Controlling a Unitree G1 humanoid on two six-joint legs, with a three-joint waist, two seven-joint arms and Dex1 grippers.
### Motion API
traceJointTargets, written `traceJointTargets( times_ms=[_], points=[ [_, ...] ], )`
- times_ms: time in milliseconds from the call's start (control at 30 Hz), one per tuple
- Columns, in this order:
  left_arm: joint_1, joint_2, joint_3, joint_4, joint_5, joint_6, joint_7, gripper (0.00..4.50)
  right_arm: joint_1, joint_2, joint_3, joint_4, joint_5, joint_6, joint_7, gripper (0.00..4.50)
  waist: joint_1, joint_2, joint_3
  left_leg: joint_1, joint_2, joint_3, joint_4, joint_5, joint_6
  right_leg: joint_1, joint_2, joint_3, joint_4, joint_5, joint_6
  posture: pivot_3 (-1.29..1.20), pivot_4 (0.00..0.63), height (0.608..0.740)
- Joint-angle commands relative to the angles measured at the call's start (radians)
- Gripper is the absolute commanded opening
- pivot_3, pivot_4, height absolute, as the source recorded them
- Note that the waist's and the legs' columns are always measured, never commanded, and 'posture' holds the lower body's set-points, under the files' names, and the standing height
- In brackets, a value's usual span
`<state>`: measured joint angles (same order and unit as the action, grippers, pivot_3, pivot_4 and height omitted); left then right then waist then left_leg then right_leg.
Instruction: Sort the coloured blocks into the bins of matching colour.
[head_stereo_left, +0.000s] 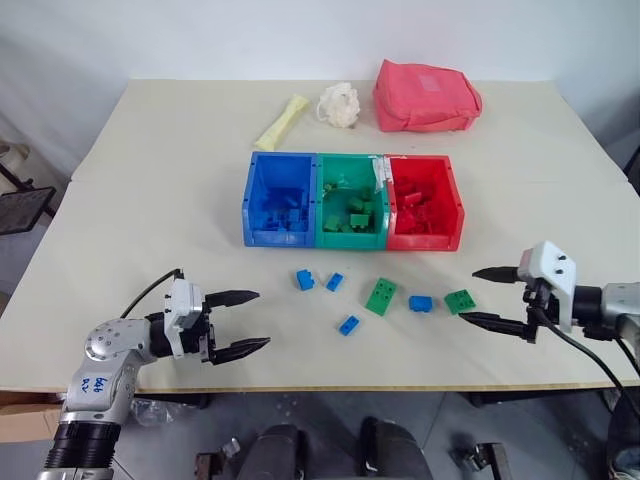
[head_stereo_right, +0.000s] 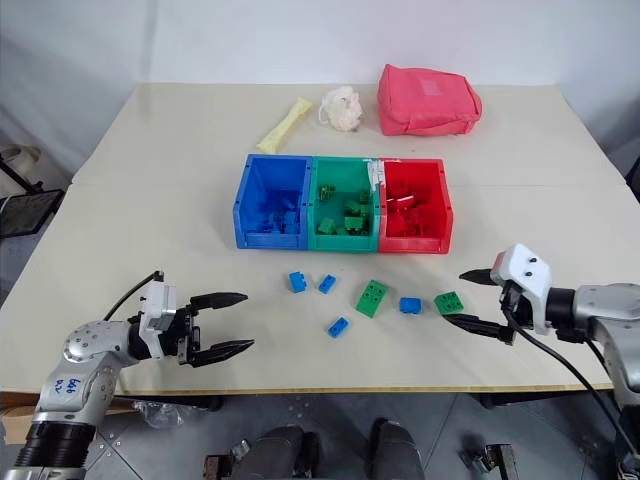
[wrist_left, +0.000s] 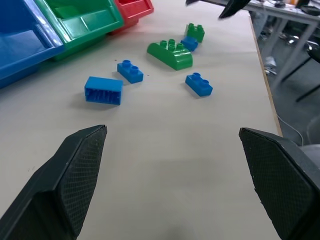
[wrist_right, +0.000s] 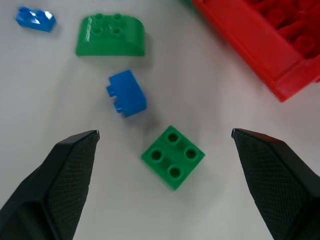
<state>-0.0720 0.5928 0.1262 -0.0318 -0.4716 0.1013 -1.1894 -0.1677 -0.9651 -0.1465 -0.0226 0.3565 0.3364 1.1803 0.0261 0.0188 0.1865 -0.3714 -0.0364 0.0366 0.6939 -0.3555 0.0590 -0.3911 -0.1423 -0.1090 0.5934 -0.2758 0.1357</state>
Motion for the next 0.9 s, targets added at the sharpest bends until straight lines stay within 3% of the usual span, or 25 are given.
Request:
traceJointTargets(
  times_ms=[33, 100, 200, 367, 633, 900],
  points=[
    [0.037, 0.016, 0.032, -0.073, -0.034, 0.016, 0.021, 4.50, -0.048, 0.021, 0.052, 0.099, -0.058, -0.078, 0.008, 4.44, -0.002, 0.000, 0.000, 0.000, 0.000, 0.000, 0.000, 0.000, 0.000, 0.000, 0.000, 0.000, 0.000, 0.000, 0.000, 0.00, 0.150, 0.740],
    [0.048, 0.018, 0.039, -0.083, -0.035, 0.018, 0.028, 4.50, -0.069, 0.033, 0.068, 0.132, -0.067, -0.101, 0.013, 4.44, -0.003, 0.000, 0.000, 0.000, 0.000, 0.001, 0.000, 0.000, 0.000, 0.000, 0.001, 0.000, 0.000, 0.000, 0.000, 0.00, 0.150, 0.740],
    [0.056, 0.015, 0.041, -0.091, -0.034, 0.016, 0.039, 4.50, -0.086, 0.052, 0.087, 0.152, -0.073, -0.124, 0.020, 3.88, -0.003, 0.000, 0.000, 0.000, 0.001, 0.001, 0.000, 0.000, 0.000, 0.000, 0.006, 0.000, 0.000, 0.000, 0.000, 0.00, 0.150, 0.740],
    [0.039, 0.008, 0.033, -0.075, -0.028, 0.007, 0.050, 4.50, -0.097, 0.072, 0.097, 0.158, -0.079, -0.129, 0.013, 2.16, -0.002, 0.000, 0.000, 0.000, 0.001, 0.001, 0.001, 0.000, 0.000, 0.000, 0.006, 0.000, 0.000, 0.000, 0.000, 0.00, 0.150, 0.740],
    [-0.005, -0.002, 0.019, -0.024, -0.015, -0.014, 0.049, 4.50, -0.100, 0.082, 0.071, 0.085, -0.061, -0.098, -0.026, 2.07, -0.003, 0.000, 0.000, 0.000, 0.001, 0.001, 0.001, 0.000, 0.000, 0.000, 0.007, 0.000, 0.000, 0.000, 0.000, 0.00, 0.150, 0.740],
    [-0.082, -0.016, -0.009, 0.074, 0.013, -0.085, 0.019, 4.50, -0.365, 0.188, 0.095, 0.021, -0.037, 0.015, -0.172, 2.07, -0.011, 0.000, 0.000, 0.000, 0.003, 0.002, 0.002, 0.000, -0.001, -0.002, 0.008, -0.001, 0.002, 0.000, 0.000, 0.00, 0.150, 0.740]
  ],
)
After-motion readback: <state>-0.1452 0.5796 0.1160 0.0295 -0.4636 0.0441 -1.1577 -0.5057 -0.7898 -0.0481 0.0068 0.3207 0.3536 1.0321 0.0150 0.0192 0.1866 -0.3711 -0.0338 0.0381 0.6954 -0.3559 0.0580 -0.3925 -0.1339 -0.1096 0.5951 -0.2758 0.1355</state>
